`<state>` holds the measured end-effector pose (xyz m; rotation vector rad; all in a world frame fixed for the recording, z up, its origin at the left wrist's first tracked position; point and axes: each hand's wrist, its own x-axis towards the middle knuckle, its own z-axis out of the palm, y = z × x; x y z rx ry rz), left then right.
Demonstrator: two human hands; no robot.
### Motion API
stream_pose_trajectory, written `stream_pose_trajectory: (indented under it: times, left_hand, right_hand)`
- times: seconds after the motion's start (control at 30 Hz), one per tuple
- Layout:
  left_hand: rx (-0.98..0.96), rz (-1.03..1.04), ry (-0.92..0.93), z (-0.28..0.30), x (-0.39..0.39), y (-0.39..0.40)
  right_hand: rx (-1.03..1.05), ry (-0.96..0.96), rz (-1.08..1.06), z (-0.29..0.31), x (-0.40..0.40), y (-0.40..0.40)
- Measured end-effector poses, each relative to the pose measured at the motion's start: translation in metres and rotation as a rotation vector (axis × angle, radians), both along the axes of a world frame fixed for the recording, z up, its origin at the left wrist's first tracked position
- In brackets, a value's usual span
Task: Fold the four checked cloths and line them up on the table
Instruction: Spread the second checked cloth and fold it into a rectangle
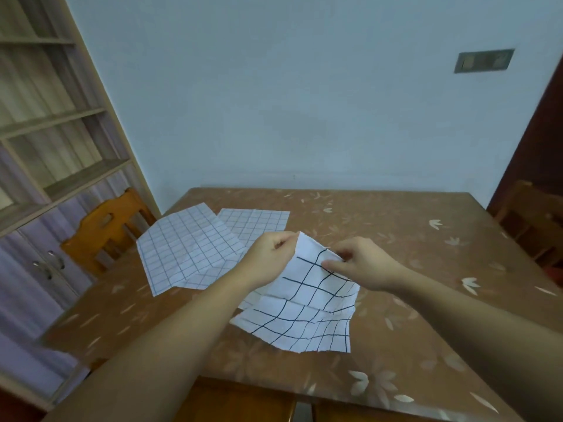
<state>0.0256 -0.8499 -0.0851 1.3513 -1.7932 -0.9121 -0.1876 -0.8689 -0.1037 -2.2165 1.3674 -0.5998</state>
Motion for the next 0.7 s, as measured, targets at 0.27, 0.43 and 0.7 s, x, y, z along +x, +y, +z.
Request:
stream_pose_trajectory:
  times: [0.27, 0.43, 0.7]
  left_hand:
    - [0.05, 0.053, -0.295, 0.012, 0.019, -0.003]
    - [0.097, 0.002, -0.229, 0.019, 0.018, 0.0]
    - [0.141, -0.039, -0.295, 0.031, 0.026, 0.001]
  right_hand:
    - [0.075, -0.2, -0.055, 0.017, -0.01, -0.002]
    - [0.22, -0.345, 0.008, 0.037, -0.005, 0.011]
    - [0.25, -0.519, -0.12, 0.04, -0.015, 0.011]
